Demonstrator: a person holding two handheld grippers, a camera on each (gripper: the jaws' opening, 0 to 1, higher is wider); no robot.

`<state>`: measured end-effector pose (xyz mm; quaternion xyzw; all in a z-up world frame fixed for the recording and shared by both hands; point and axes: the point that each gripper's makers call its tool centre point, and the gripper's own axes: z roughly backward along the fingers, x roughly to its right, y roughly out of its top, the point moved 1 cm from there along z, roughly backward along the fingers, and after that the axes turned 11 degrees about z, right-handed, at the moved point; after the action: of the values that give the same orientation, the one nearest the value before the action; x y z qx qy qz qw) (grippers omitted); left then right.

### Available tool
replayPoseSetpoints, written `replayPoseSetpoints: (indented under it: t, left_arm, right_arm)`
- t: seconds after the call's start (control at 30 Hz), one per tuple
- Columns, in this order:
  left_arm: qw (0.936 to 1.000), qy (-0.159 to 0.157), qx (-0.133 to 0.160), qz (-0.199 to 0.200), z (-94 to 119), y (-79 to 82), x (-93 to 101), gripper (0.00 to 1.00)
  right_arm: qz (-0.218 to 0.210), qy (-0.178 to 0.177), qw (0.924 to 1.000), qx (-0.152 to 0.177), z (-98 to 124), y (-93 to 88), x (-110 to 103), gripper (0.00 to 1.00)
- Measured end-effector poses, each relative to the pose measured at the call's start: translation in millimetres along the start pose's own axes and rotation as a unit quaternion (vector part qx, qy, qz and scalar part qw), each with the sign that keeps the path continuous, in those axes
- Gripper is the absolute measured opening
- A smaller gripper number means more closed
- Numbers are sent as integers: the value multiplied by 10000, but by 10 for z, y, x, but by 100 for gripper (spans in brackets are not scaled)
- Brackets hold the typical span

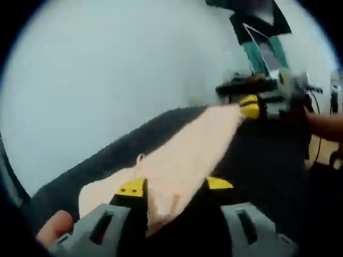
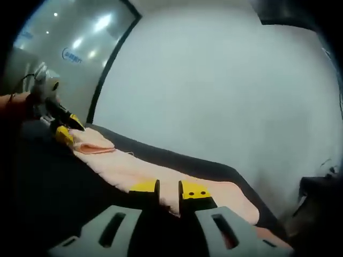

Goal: Fold the towel on the table until its edges align and the towel forms a compact rectangular stack.

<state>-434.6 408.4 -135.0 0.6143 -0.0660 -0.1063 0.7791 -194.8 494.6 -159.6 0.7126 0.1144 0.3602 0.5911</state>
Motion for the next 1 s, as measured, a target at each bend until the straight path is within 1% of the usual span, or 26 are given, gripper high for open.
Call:
replayPoseSetpoints:
  t: [0.03, 0.07, 0.17, 0.2, 0.23, 0.27, 0.3, 0.33, 0.37, 0.43, 0.47, 0.5, 0.53, 0.57, 0.63, 0.67, 0.7, 0.73, 0.77, 0.8, 0.83, 0.87, 0.9, 0.93, 0.97, 1.0]
  left_arm:
    - [9995, 127, 150, 235, -18, 42, -143, 24]
    - [9991, 98, 43, 414, -64, -29, -230, 22]
    - [9915, 192, -990, 818, -244, -615, -422, 21]
    - [9908, 266, -1045, 814, -259, -682, -460, 22]
    - [9937, 257, -820, 717, -212, -574, -442, 22]
    - [9973, 200, -223, 672, -139, -287, -437, 24]
    - [9958, 155, 555, 713, -25, 68, -474, 25]
    - [9889, 140, 1209, 851, 113, 394, -559, 26]
    - [9823, 170, 1560, 1023, 226, 610, -684, 25]
    - [9725, 461, 2065, 975, 359, 912, -1067, 24]
    - [9673, 879, 2262, 731, 388, 987, -1419, 24]
    - [9642, 1108, 2320, 645, 372, 982, -1610, 24]
    - [9591, 1460, 2357, 578, 338, 911, -1941, 24]
    - [9565, 1612, 2342, 656, 289, 803, -2096, 24]
    - [9550, 1683, 2318, 767, 238, 604, -2299, 23]
    - [9531, 1651, 2401, 820, 241, 499, -2332, 23]
    - [9483, 1782, 2538, 675, 297, 436, -2332, 22]
    - [9418, 2221, 2497, 368, 385, 426, -2404, 21]
    - [9364, 2694, 2247, 87, 510, 472, -2481, 17]
    - [9214, 2646, 2836, -235, 615, 654, -2408, 12]
    - [9109, 2419, 3295, -566, 650, 756, -2321, 11]
    - [9143, 2410, 3179, -698, 609, 724, -2310, 11]
    - [9299, 2497, 2660, -463, 504, 560, -2348, 11]
    - [9390, 2600, 2223, -362, 428, 406, -2364, 11]
    - [9433, 2554, 2083, -402, 347, 365, -2372, 11]
    - [9443, 2457, 2132, -504, 298, 390, -2336, 11]
  right_arm:
    - [-157, -49, 9999, -38, 4, -19, 38, 12]
    - [-208, -106, 9997, -43, 8, -24, 67, 12]
    - [-658, -523, 9962, -218, 43, -99, 247, 12]
    - [-893, -701, 9930, -326, 65, -134, 320, 12]
    - [-1339, -967, 9848, -537, 111, -199, 405, 13]
    - [-2085, -1223, 9667, -842, 190, -304, 457, 14]
    - [-2743, -1450, 9438, -1141, 295, -415, 492, 17]
    - [-3253, -1540, 9236, -1319, 354, -524, 522, 17]
    - [-3583, -1707, 9077, -1362, 396, -588, 577, 16]
    - [-3752, -1989, 8889, -1721, 483, -743, 658, 17]
    - [-3815, -2044, 8802, -1949, 485, -824, 680, 18]
    - [-4041, -2096, 8669, -2030, 463, -879, 704, 19]
    - [-4366, -2161, 8512, -1954, 423, -887, 745, 17]
    - [-4606, -2331, 8343, -1936, 397, -911, 818, 18]
    - [-4515, -2556, 8314, -1992, 343, -960, 912, 19]
    - [-4563, -2625, 8265, -1994, 311, -967, 904, 18]
    - [-4728, -2733, 8154, -1922, 274, -969, 912, 18]
    - [-4807, -2794, 8087, -1921, 248, -974, 911, 18]
    - [-4789, -2857, 8071, -1939, 211, -985, 934, 17]
    - [-4896, -2944, 7969, -1965, 171, -1004, 945, 16]
    - [-4873, -2997, 7931, -2090, 150, -1052, 959, 7]
    - [-4626, -2978, 8013, -2351, 177, -1111, 953, 2]
    - [-4402, -2847, 8212, -2255, 111, -1077, 980, 1]
    - [-4363, -2815, 8306, -2016, 47, -993, 1009, 1]
    - [-4355, -2875, 8360, -1698, -1, -886, 1056, 0]
    - [-4340, -2873, 8413, -1459, -32, -766, 1075, 0]
